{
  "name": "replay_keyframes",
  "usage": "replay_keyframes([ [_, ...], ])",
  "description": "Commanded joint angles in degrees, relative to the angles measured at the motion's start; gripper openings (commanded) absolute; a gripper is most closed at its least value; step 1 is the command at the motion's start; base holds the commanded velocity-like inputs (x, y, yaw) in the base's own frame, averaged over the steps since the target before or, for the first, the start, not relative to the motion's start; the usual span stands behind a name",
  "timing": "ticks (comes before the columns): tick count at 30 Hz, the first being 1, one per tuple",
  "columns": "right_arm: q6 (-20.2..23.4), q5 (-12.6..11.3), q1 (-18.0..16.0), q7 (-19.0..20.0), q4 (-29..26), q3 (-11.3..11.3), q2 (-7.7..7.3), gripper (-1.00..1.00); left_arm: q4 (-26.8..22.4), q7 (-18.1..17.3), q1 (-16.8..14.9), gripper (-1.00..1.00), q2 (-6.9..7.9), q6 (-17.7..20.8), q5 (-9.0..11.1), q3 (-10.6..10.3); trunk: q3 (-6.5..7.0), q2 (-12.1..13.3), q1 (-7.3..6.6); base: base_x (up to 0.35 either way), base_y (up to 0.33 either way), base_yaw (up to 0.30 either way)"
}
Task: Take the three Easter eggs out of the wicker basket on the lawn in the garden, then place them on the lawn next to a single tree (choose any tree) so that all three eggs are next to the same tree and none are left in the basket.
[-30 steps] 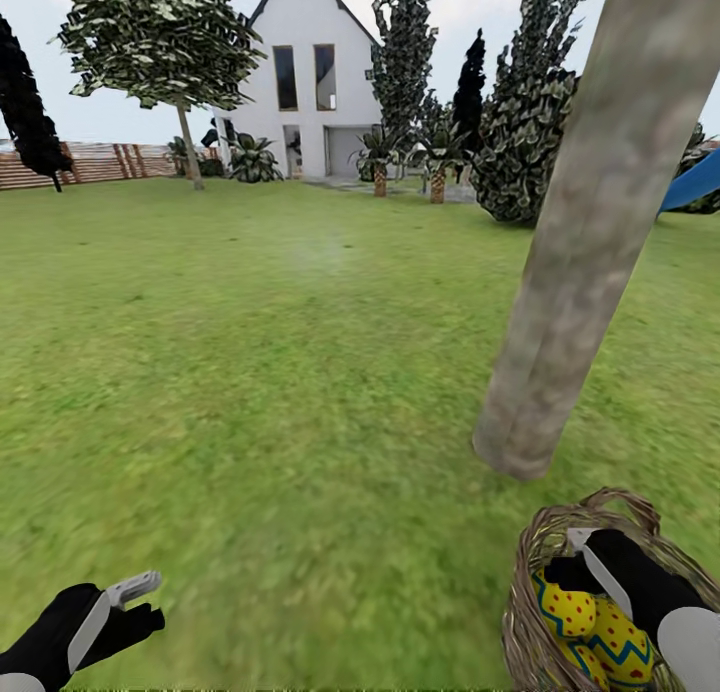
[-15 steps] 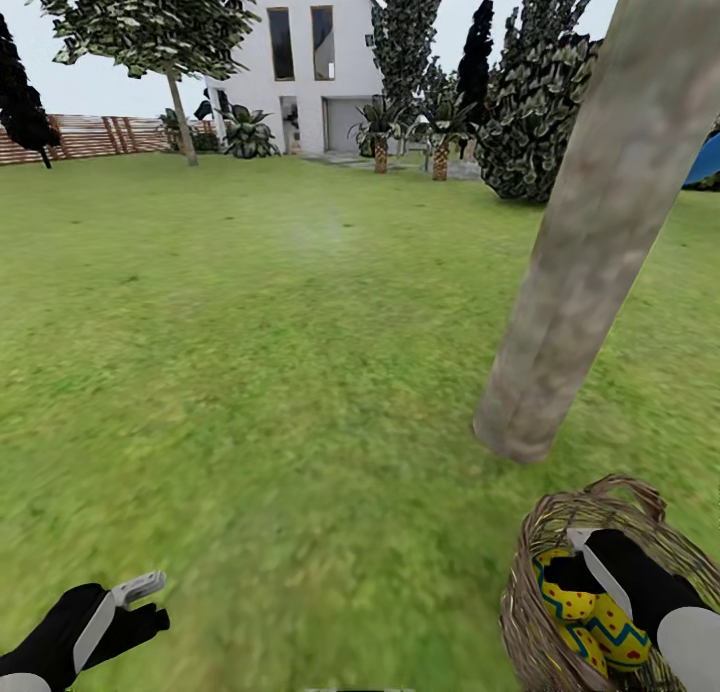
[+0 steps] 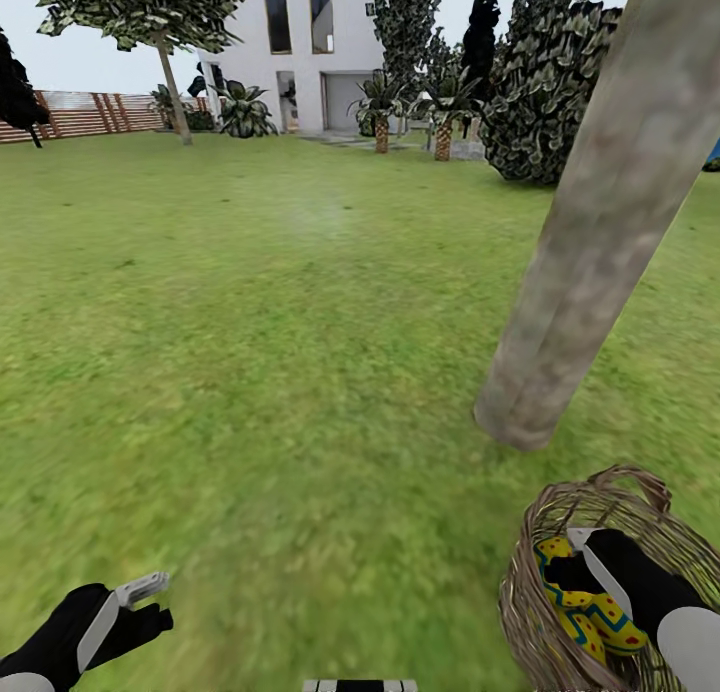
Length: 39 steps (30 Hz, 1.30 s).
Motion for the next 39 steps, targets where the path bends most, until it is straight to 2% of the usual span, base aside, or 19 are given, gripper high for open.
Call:
replay_keyframes([
  [1, 0.22, -0.09, -0.03, 0.1, -0.09, 0.35, -0.08, 1.0, -0.07, -0.12, -0.02, 1.0, -0.03, 0.32, 0.1, 0.23, -0.05, -0.02, -0.01, 0.016, 0.0, 0.0],
  [14, 0.22, -0.08, -0.03, 0.1, -0.06, 0.37, 0.09, 1.0, -0.07, -0.1, -0.02, 1.0, -0.67, 0.33, -0.03, 0.23, -0.05, -0.02, -0.01, 0.063, 0.0, 0.0],
  [22, 0.22, -0.01, -0.03, 0.1, -0.07, 0.31, 0.03, 1.0, -0.06, -0.03, -0.02, 1.0, -0.81, 0.33, -0.11, 0.23, -1.82, -0.13, 0.19, 0.0, 0.0, 0.0],
  [30, 0.22, -0.01, -0.03, 0.01, -3.77, 0.32, -0.08, 1.0, 0.09, -0.03, -0.02, 1.0, -0.82, 0.33, -0.19, 0.23, -1.82, -0.13, 0.19, 0.0, 0.0, 0.0],
  [31, 0.21, -0.01, -0.03, 0.01, -3.84, 0.32, -0.08, -1.0, 0.1, -0.03, -0.02, 1.0, -0.82, 0.33, -0.19, 0.23, -1.82, -0.13, 0.19, 0.0, 0.0, 0.0],
  [39, 0.19, -0.01, -0.03, -0.07, -3.83, 0.11, -0.18, -1.0, 0.09, -0.03, -0.02, 1.0, -0.82, 0.32, -0.02, 0.23, -1.82, -0.13, 0.19, 0.0, 0.0, 0.0],
])
